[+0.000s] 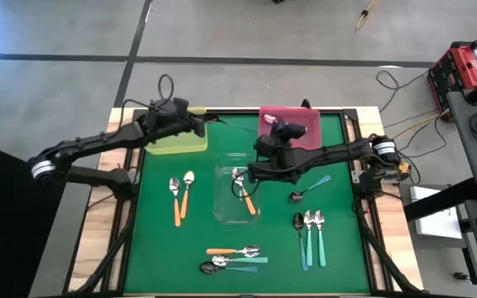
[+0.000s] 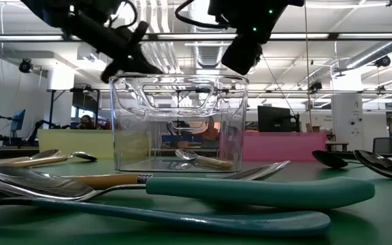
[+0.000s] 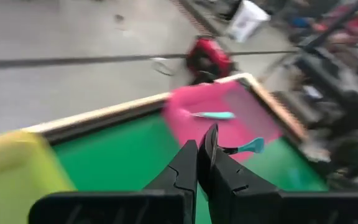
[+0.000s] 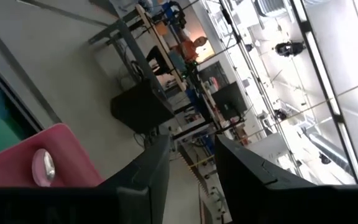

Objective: Sort silverware by color (type)
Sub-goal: Put the middle left blue spoon into the yellow bin

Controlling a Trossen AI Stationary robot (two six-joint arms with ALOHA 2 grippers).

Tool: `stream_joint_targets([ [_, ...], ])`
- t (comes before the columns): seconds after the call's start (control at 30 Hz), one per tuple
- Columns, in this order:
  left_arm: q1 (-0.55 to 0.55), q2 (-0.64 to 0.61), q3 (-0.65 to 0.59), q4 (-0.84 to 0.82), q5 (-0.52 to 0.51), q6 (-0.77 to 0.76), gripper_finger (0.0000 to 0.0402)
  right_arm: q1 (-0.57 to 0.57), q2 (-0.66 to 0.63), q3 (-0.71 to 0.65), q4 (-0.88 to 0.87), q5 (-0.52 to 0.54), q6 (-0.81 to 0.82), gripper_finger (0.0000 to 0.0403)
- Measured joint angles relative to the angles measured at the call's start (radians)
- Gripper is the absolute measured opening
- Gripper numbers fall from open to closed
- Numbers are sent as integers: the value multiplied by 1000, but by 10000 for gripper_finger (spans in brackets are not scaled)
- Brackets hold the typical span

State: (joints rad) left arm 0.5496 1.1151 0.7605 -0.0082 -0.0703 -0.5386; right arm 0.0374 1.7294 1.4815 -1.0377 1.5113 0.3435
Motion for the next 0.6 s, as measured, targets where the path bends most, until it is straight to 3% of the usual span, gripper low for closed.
stream_joint_targets([
  [0.1,10,-43,0,-110,-86,34,1,-12,0,0,3,0,0,118],
  [0.37,23,-105,-2,-262,-174,63,1,-47,0,0,7,0,-2,118],
  [0.6,62,-136,-2,-300,-175,82,1,-56,0,0,6,0,-2,118],
])
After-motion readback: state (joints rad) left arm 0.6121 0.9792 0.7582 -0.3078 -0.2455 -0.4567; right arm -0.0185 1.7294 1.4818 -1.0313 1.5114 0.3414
